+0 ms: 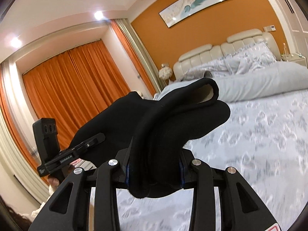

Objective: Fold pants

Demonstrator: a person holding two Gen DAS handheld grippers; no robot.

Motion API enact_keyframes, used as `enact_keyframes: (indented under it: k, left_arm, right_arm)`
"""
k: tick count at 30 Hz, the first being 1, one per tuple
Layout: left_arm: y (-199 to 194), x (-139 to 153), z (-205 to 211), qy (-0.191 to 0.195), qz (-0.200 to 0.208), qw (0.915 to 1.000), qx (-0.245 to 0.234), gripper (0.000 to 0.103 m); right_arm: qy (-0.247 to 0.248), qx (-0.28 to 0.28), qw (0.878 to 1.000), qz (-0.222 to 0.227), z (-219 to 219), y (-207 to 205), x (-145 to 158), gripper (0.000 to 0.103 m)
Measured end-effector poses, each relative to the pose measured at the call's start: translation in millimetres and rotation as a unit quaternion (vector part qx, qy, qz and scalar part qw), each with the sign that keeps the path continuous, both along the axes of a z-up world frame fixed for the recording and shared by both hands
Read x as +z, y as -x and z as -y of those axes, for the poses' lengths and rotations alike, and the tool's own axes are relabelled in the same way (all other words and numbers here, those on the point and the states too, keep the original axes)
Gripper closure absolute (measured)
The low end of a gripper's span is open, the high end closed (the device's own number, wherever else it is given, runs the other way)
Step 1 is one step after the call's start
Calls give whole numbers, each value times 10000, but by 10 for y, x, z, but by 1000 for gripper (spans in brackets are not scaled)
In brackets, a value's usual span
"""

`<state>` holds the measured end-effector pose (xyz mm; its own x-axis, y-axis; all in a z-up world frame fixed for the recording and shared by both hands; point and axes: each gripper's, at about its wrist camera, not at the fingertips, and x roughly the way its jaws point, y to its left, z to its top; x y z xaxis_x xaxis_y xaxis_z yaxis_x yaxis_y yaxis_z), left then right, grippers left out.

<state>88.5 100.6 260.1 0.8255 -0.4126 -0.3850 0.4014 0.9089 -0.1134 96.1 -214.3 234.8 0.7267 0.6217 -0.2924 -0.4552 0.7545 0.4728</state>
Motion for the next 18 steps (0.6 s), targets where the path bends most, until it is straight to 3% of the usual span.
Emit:
enact_keyframes:
  k: [5,9,12,18]
  left_arm:
    - [-665,-44,177,-215,350,9990,176,67]
    - [-1281,-322,335,-313,390,9982,346,67]
    - [-1763,-675,433,-282,232,9982,467,67]
    - [-2593,-1826,608,-349,-418,9961,699,67]
  right_arm:
    - [-33,-257,9994,224,92,-674,-108,69]
    - [-89,-431,9987,270,187,-1212,-447,69]
    - [-160,-539,9984,97,276,-1658,-903,68]
    - [-14,-813,9948,-610,361,-2320,-1997,68]
